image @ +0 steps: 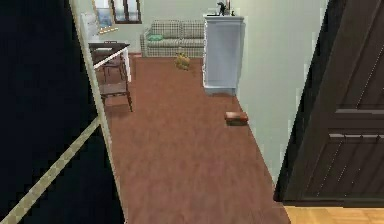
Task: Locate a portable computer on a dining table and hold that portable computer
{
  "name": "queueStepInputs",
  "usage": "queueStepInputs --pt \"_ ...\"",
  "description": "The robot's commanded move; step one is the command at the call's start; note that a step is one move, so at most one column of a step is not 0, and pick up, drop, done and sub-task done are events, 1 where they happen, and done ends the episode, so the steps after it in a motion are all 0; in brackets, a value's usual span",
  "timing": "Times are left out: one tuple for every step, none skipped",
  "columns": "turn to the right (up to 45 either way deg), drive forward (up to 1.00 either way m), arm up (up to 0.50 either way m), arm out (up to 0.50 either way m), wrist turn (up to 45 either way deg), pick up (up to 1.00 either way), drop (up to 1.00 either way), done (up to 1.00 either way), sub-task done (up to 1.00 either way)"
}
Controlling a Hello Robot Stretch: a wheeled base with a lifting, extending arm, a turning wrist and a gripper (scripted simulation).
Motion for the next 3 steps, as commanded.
queueStepInputs --pt "0.0 1.0 0.0 0.0 0.0 0.0 0.0 0.0 0.0" --pt "9.0 0.0 0.0 0.0 0.0 0.0 0.0 0.0 0.0" --pt "0.0 0.25 0.0 0.0 0.0 0.0 0.0 0.0 0.0"
